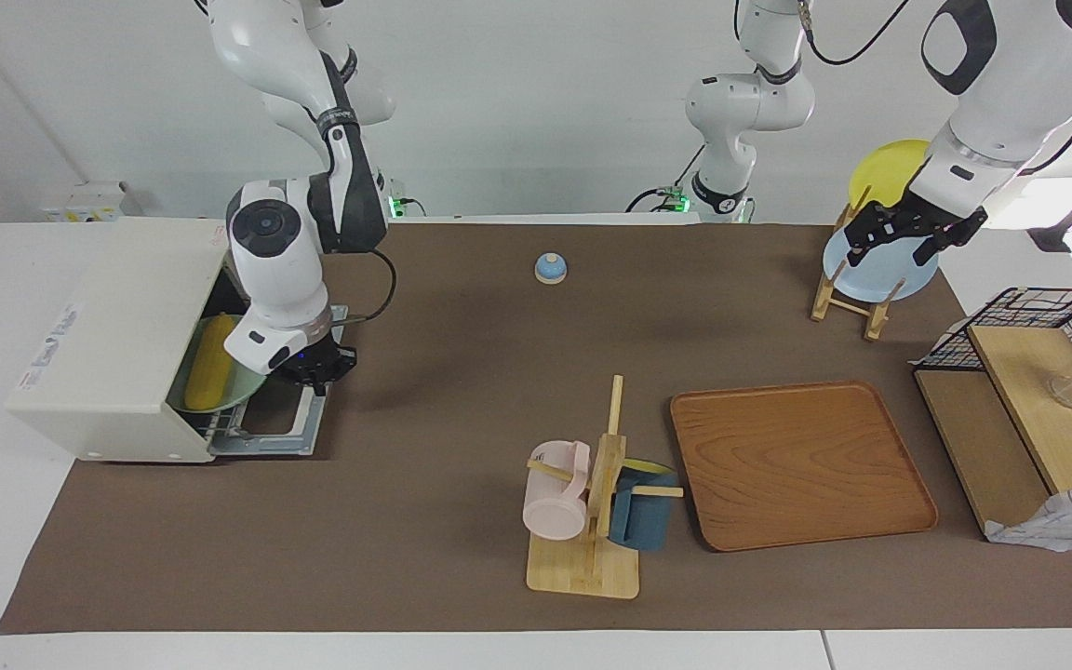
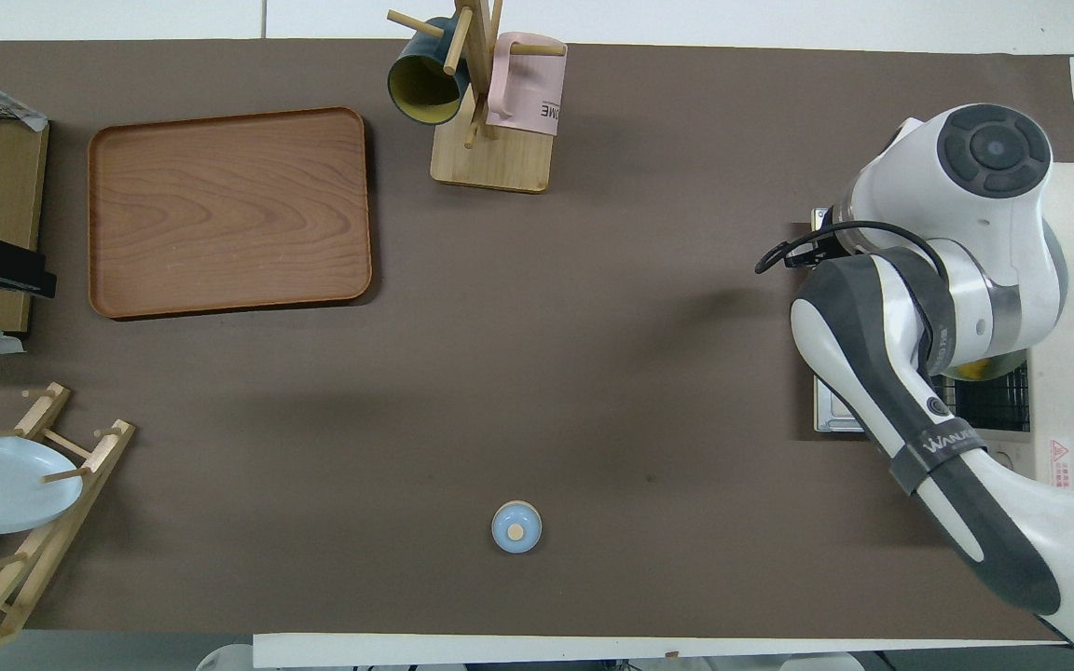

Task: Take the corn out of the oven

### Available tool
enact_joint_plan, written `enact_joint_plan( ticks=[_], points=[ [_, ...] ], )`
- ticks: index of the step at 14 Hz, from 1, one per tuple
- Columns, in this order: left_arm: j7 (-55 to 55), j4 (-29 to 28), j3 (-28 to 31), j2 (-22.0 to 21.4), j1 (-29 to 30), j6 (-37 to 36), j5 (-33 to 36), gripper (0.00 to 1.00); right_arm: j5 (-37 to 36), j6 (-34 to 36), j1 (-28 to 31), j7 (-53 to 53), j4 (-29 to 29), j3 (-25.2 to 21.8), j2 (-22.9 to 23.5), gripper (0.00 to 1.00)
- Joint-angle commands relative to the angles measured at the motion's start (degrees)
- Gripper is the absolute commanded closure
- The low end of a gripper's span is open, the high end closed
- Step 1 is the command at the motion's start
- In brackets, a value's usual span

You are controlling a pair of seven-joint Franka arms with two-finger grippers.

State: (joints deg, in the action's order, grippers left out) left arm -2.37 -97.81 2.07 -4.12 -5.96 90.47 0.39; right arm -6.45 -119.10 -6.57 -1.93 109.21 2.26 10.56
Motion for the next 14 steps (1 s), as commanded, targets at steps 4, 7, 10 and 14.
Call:
enact_joint_plan(
  ticks=[4, 7, 10, 14],
  points=[
    [-0.62, -0.28, -0.31, -0.54, 0.51, 0.76, 0.23, 0.0, 1.44, 3.18, 3.22, -0.27, -0.94, -0.16, 0.08, 0.55],
    [-0.62, -0.28, -0.31, -0.54, 0.51, 0.76, 0.23, 0.0, 1.44, 3.44, 6.73, 2.26, 1.25, -0.16, -0.62, 0.49],
    [-0.62, -0.37, -0.31, -0.54, 0.51, 0.76, 0.23, 0.0, 1.44, 3.0, 7.71, 3.07, 2.5, -0.16, -0.98, 0.48],
    [-0.62, -0.37, -0.13, -0.54, 0.51, 0.76, 0.23, 0.0, 1.44, 2.56, 9.64, 4.21, 5.92, -0.07, -2.21, 0.48]
  ],
)
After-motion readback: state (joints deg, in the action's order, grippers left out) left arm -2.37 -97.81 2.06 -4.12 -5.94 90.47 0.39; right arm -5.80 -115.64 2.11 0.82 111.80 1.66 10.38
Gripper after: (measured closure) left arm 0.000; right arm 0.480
